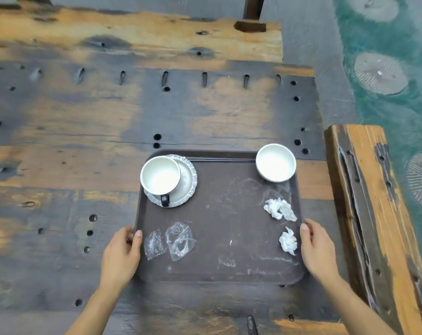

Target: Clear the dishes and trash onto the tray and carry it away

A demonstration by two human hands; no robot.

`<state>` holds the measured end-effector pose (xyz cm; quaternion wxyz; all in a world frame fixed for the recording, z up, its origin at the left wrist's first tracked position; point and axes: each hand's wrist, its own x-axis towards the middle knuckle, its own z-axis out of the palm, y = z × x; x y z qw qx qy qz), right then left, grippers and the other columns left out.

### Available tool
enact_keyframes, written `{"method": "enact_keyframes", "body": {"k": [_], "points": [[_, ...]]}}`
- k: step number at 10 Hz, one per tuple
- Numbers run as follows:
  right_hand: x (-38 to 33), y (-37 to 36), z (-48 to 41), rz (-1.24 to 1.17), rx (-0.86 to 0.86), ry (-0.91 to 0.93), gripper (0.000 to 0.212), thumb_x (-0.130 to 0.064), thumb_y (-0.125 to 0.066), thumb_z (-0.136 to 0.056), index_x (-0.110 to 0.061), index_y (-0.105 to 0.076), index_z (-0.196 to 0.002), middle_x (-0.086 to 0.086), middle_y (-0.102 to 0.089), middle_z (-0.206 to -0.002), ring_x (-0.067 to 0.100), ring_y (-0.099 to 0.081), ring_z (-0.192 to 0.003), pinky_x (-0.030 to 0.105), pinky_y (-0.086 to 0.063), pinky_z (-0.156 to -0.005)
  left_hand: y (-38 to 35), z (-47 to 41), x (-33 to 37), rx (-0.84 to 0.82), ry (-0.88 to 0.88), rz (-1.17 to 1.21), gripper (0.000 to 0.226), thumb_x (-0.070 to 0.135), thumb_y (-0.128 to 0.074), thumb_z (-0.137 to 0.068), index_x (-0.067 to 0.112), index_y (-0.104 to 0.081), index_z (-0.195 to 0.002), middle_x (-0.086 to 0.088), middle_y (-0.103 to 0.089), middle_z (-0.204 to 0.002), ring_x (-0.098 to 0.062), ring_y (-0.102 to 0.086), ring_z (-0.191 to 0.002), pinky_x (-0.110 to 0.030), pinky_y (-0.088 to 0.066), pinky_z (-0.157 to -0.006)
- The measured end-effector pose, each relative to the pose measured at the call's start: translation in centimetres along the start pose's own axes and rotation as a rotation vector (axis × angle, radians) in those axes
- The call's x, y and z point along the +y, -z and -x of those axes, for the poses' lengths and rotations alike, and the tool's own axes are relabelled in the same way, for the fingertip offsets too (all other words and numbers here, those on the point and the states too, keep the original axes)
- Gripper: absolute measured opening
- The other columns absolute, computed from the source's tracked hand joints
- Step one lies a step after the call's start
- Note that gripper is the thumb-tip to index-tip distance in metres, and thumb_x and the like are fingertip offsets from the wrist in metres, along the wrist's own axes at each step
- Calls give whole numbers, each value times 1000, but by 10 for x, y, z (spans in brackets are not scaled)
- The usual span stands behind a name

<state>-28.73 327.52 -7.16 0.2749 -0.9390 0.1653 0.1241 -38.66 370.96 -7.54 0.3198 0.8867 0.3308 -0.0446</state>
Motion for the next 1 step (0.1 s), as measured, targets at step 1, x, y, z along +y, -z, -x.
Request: {"method": "enact_keyframes", "body": {"k": [1], "points": [[20, 9, 52, -81, 40, -99, 58, -69, -28, -88, -42, -58, -130, 12, -67, -119, 33, -62, -114, 43, -46, -97, -2, 44, -34, -20, 109, 57, 42, 43, -65, -87, 10, -68, -111, 0, -65, -87, -20, -65, -73, -32, -48, -71]]}}
